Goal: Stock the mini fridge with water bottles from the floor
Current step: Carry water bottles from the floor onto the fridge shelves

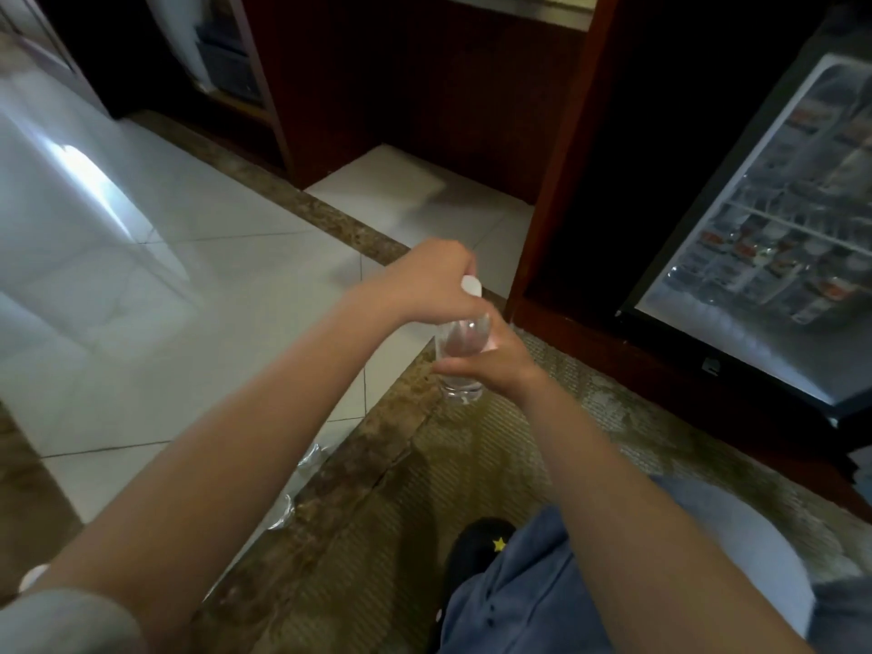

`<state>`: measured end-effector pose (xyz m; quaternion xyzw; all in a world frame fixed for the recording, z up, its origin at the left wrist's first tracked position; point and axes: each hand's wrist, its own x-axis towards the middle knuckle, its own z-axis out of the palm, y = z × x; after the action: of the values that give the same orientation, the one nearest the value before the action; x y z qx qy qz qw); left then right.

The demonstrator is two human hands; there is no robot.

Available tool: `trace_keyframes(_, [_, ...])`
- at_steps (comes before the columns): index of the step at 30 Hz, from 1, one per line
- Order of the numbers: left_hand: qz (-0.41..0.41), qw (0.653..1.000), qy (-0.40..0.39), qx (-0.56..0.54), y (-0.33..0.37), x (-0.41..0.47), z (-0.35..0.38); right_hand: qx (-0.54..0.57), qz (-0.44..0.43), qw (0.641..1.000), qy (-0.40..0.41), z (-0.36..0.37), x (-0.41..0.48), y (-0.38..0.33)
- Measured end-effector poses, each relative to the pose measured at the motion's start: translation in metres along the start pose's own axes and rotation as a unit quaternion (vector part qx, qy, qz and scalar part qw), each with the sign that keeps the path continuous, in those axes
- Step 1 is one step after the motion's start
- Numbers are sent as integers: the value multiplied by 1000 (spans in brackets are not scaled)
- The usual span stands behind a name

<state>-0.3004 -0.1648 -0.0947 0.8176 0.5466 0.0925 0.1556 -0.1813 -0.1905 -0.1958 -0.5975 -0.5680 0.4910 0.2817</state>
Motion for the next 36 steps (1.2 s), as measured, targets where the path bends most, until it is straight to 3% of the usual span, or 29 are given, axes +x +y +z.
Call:
trace_keyframes(3, [-18, 996, 51, -67, -4, -8, 13, -27, 12, 999, 20, -2, 2, 6])
trace_keyframes(6, [-59, 972, 117, -197, -19, -24, 50, -99, 24, 995, 8, -2, -3, 14])
trace_keyframes(11, [-259, 887, 192, -331, -81, -64, 130, -187, 11, 981, -42, 6, -8, 21])
trace_keyframes(17, [-457, 849, 214, -155, -185, -111, 164, -196, -2, 976, -91, 25, -6, 16])
trace_keyframes(20, [-522, 835, 145, -100, -214, -119, 170, -207, 3, 972, -113, 32, -6, 18])
trace_keyframes(24, [-548, 834, -3, -68, -228, -117, 182, -230, 10, 966, -115, 34, -3, 23])
trace_keyframes(32, [-527, 844, 60, -82, -218, -108, 196, -234, 10, 966, -111, 33, -3, 22])
trace_keyframes(36, [-453, 888, 47, -65, -200, -101, 193, -215, 5, 971, -106, 33, -4, 16])
